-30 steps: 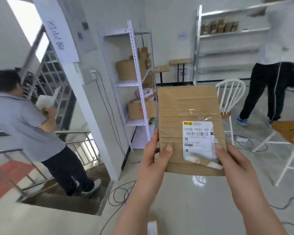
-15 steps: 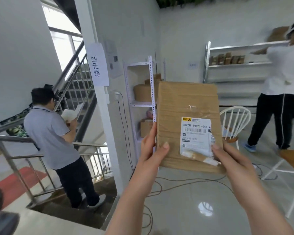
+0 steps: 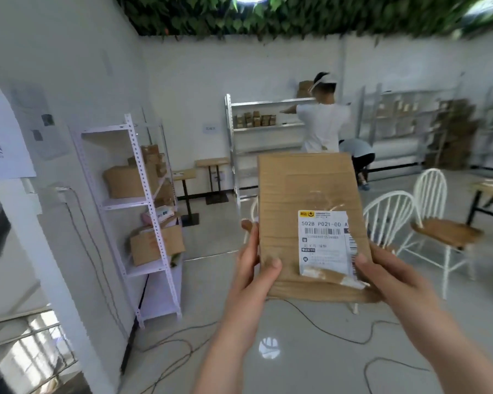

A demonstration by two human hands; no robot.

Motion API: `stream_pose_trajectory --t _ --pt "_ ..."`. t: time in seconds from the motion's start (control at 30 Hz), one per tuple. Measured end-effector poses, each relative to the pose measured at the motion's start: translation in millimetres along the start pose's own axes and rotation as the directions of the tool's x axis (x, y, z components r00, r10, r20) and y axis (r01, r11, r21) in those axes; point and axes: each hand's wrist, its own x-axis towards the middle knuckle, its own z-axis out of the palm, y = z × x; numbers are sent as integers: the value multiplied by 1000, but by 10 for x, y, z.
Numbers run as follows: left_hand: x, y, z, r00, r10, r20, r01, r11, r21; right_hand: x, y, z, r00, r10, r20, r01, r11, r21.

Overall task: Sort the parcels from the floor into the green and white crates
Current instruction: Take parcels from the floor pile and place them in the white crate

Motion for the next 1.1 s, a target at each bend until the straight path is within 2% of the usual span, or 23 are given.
stream_pose_trajectory --t 0.1,0.2,0.3,0.43,0.57,0.73,0.93,1.1 --pt "121 -79 365 986 -20 165 30 998 -63 -193 -34 -394 989 19 -145 -24 999 -38" --pt "262 -75 747 939 -61 339 111 985 -130 -479 -166 -699 976 40 -213 -61 993 -97" --pt "222 -106 1259 855 -75 513 193 965 -180 -866 -293 -1041 941 56 -333 -119 978 -172" --pt "-124 -146 2000 713 -40 700 286 928 -239 -1591 -440 -1456 849 52 -527 -206 949 -239" --pt "-705 -25 2743 551 11 835 357 901 -247 -2518 -637 -1750 691 52 -721 -307 924 -228" --pt "-1716 328 3593 310 89 947 452 862 -229 -3786 -959 -1912 437 -9 -899 -406 890 -207" --pt "-3264 1007 4255 42 210 977 536 820 -200 -5406 -1439 -1849 177 -78 -981 -407 902 -145" --pt "-4512 1497 4521 -125 318 940 594 783 -186 -6648 -1742 -1736 26 -126 -992 -456 881 -123"
